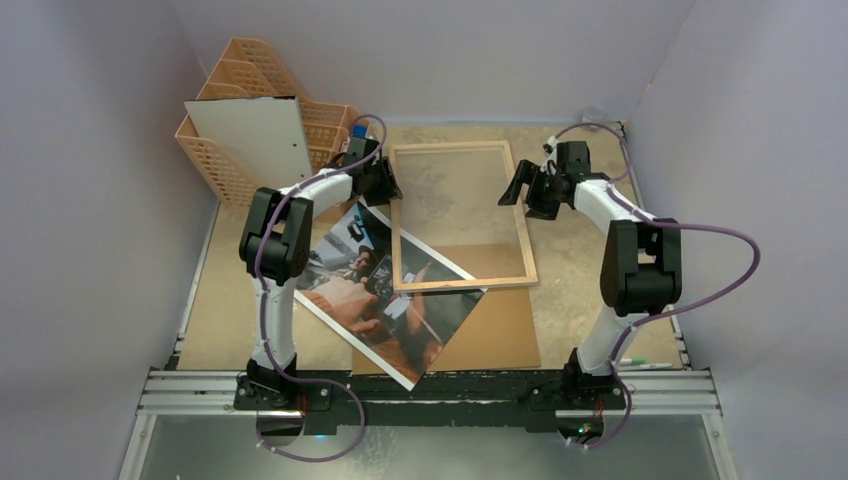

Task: Put the photo into the frame
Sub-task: Place the photo frame item in the photo frame.

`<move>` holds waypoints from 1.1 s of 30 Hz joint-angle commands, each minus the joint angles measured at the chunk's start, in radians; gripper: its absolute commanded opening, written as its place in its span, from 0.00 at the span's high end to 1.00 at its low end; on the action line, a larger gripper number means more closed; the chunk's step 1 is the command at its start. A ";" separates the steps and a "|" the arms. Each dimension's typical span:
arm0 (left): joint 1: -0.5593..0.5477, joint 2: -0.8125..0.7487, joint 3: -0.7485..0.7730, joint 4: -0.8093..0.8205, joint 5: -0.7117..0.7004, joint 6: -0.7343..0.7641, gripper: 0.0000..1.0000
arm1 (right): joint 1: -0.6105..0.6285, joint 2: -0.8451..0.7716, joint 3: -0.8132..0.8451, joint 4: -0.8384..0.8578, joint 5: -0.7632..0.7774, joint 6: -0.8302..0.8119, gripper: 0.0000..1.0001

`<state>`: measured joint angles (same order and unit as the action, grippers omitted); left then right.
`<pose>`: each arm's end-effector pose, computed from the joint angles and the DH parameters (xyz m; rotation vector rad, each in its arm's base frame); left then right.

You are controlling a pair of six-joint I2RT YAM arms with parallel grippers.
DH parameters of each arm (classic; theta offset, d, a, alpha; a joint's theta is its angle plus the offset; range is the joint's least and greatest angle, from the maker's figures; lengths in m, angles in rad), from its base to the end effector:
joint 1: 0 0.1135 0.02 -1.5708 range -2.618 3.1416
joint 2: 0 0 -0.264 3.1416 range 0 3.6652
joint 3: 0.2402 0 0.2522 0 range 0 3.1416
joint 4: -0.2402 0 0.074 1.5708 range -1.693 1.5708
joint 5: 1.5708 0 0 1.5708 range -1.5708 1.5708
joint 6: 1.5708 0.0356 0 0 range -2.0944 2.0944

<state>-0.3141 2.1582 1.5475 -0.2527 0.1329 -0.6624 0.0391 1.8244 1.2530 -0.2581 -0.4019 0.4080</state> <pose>0.4478 -0.1504 0.1589 -0.3749 2.4875 -0.5834 0.3960 0.0294 0.2083 0.2554 2.4127 0.6888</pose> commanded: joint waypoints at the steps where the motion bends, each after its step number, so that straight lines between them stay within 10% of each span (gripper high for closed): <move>1: 0.012 -0.019 0.031 -0.004 0.016 -0.002 0.55 | 0.005 -0.059 0.022 -0.055 0.184 -0.044 0.13; 33: -0.053 0.055 0.015 0.196 0.370 -0.125 0.51 | -0.066 -0.008 -0.065 -0.017 0.238 0.086 0.18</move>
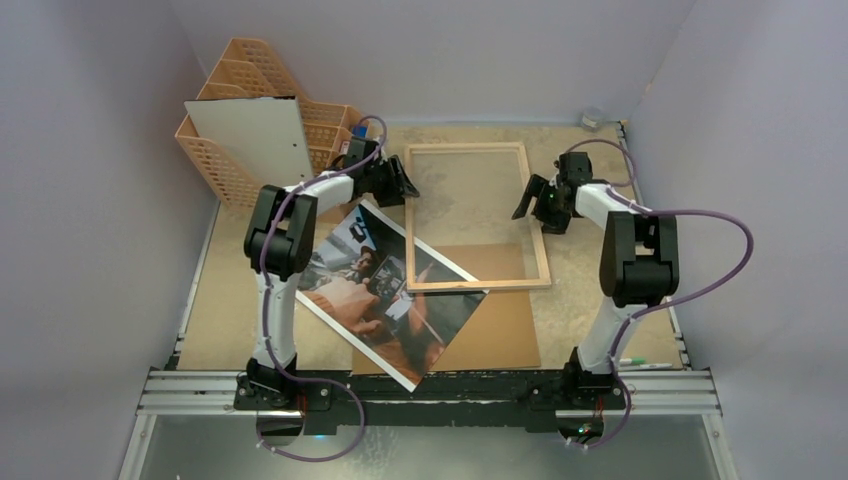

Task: Put the photo into the frame
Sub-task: Place the photo frame item in the photo frame.

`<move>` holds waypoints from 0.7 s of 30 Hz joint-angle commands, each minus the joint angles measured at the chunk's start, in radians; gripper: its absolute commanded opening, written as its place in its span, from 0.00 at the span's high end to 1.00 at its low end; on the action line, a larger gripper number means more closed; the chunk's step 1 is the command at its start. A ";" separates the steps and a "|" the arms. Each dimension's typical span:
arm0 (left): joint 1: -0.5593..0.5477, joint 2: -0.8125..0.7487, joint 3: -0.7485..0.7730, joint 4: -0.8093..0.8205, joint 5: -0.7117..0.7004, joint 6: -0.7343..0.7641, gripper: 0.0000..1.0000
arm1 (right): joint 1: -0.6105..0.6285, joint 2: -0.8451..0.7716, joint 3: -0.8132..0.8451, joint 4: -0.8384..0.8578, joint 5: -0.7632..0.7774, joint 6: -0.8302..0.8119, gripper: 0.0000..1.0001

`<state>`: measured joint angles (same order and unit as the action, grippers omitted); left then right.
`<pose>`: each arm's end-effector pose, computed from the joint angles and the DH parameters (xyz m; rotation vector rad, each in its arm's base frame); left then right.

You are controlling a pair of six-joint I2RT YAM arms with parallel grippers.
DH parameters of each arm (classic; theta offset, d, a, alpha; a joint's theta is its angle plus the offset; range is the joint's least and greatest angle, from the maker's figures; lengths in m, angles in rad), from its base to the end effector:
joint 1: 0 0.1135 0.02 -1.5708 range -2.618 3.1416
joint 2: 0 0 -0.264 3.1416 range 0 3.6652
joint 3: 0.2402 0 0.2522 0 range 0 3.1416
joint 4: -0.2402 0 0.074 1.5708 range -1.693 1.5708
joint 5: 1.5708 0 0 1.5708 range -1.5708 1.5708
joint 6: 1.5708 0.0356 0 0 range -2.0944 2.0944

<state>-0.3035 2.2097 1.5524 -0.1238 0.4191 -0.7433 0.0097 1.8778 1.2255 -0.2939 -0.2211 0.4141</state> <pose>0.4572 -0.1584 0.1483 -0.3270 2.4723 -0.9750 0.3944 0.0116 0.1759 0.4210 2.5071 0.4482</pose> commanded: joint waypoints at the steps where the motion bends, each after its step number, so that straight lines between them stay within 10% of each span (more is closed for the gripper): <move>1: -0.072 0.004 0.008 0.068 0.079 -0.045 0.51 | -0.048 -0.074 -0.049 0.025 0.078 0.091 0.18; 21: -0.112 -0.148 0.086 -0.261 -0.246 0.165 0.33 | -0.102 -0.264 -0.032 0.020 0.376 0.178 0.17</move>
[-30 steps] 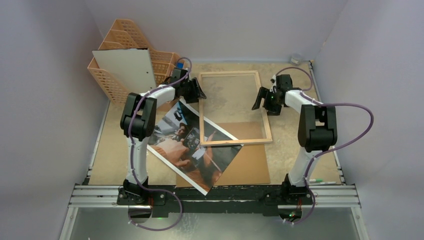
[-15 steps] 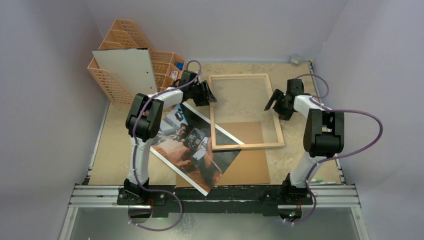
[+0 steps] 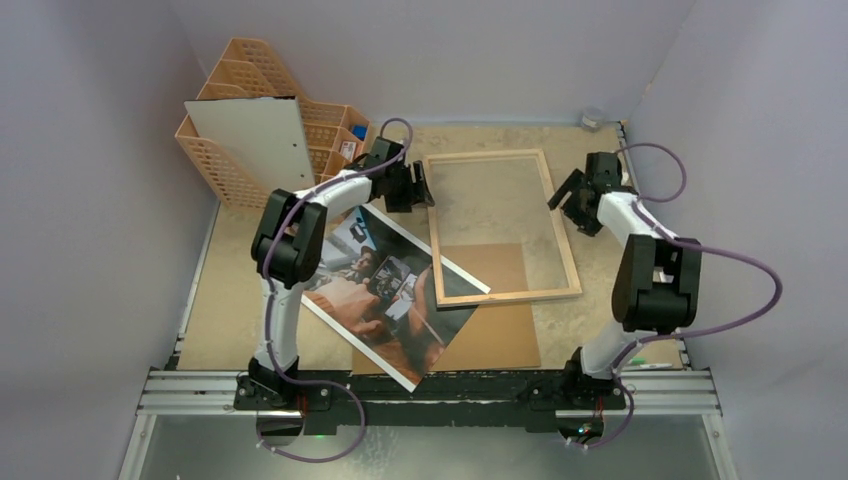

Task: Put the photo into the frame
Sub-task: Place the photo frame item in the photo frame, then pick up the photo at the center of the board.

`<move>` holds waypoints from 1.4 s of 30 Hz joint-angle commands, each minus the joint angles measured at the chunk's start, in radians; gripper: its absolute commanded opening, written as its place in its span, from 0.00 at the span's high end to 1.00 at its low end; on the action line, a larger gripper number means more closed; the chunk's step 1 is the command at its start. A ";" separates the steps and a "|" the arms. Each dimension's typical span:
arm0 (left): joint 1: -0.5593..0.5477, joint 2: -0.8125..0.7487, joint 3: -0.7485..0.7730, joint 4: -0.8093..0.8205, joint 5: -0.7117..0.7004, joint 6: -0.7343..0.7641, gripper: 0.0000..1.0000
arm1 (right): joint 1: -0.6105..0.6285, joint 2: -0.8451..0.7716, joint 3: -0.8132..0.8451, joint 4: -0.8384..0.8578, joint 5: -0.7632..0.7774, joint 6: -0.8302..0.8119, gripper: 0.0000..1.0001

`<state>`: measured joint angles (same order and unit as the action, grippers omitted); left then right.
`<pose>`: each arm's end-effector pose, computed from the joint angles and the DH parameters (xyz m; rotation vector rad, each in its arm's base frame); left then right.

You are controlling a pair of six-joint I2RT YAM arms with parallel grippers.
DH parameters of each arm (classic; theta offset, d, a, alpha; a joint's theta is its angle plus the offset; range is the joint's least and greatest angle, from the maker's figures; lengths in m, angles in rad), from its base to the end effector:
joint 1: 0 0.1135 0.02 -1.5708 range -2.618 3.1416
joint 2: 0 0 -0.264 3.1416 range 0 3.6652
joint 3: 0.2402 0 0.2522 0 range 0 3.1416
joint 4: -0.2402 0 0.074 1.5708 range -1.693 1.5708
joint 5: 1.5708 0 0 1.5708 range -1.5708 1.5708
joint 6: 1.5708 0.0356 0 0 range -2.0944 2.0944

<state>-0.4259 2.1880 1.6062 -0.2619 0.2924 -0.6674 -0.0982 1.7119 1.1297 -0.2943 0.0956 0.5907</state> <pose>0.4349 -0.2086 0.1636 -0.1650 2.5429 -0.8233 0.3627 -0.0391 0.2062 0.8652 2.2863 0.1022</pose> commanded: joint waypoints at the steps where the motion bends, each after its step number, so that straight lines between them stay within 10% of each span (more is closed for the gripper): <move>1: 0.010 -0.150 0.020 -0.144 -0.145 0.094 0.31 | 0.015 -0.108 0.071 0.032 0.034 -0.009 0.17; 17: 0.229 -0.673 -0.546 -0.195 -0.369 0.055 0.25 | 0.423 0.116 0.327 0.173 -0.303 -0.227 0.18; 25: 0.315 -0.524 -0.431 -0.189 -0.208 0.225 0.27 | 0.590 0.226 0.417 0.093 -0.522 -0.430 0.22; 42: 0.315 -0.525 -0.672 0.107 -0.235 0.231 0.26 | 0.792 0.277 0.344 0.002 -0.426 -0.558 0.23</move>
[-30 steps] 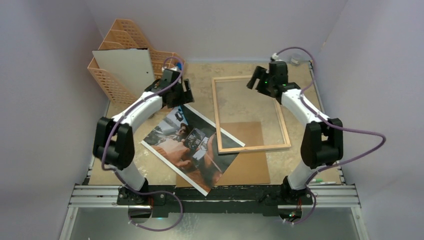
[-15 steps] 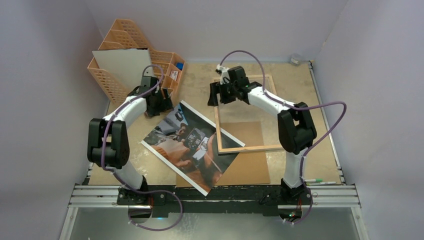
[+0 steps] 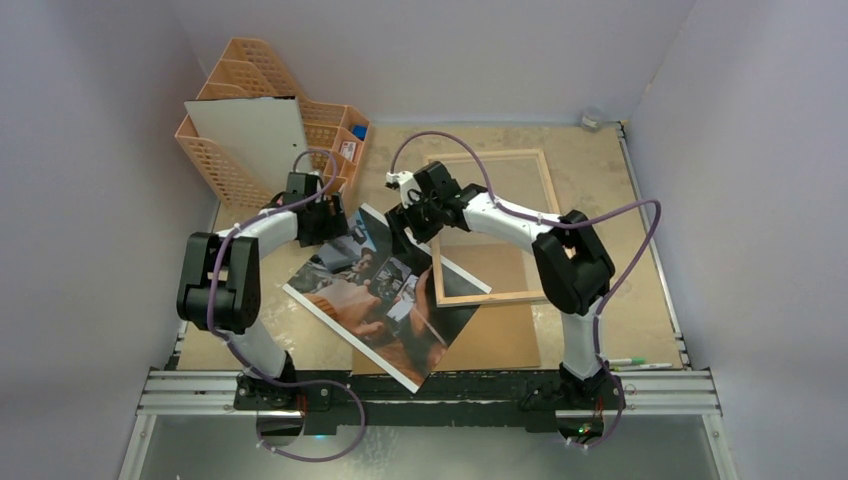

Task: Put the photo into the frame
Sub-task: Pick up the photo at the center of the board.

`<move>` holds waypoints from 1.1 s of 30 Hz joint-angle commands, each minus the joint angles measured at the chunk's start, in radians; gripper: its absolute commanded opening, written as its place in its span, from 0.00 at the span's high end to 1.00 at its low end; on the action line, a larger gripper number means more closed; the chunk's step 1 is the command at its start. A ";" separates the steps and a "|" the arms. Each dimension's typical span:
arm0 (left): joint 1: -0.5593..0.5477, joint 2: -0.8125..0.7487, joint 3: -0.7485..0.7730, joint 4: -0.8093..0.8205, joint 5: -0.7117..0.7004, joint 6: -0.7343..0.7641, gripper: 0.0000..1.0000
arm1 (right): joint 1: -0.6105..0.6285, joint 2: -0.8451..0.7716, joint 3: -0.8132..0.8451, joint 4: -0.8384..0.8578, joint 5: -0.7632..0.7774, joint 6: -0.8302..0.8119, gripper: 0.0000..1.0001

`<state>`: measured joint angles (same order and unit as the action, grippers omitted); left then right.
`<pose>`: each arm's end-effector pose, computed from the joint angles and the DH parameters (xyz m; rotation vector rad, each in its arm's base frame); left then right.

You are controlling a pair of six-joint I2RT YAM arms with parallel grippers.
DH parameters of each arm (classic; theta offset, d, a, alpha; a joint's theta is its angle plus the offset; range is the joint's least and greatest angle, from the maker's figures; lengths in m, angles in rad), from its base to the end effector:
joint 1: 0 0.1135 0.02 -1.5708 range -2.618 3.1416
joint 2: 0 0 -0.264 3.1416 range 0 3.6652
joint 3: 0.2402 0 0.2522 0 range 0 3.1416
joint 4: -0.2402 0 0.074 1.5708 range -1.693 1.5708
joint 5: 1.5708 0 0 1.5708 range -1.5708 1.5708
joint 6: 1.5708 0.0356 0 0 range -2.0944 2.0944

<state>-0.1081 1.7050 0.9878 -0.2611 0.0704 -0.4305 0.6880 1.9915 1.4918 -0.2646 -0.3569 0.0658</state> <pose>0.3383 -0.0392 0.1685 -0.3856 2.5440 -0.2963 0.3390 0.2948 0.2155 -0.9120 2.2320 0.7806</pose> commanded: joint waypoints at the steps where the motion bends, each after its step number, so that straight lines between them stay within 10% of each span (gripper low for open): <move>1: -0.002 -0.046 -0.066 0.117 -0.018 -0.007 0.26 | 0.008 0.001 -0.020 -0.030 0.030 -0.034 0.23; 33: 0.009 -0.078 0.080 -0.381 0.312 -0.057 0.42 | 0.024 0.156 -0.015 -0.060 0.115 0.009 0.24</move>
<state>-0.1097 1.6047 1.0325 -0.5232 0.3637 -0.4751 0.7044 2.0750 1.4883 -0.2955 -0.2825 0.0608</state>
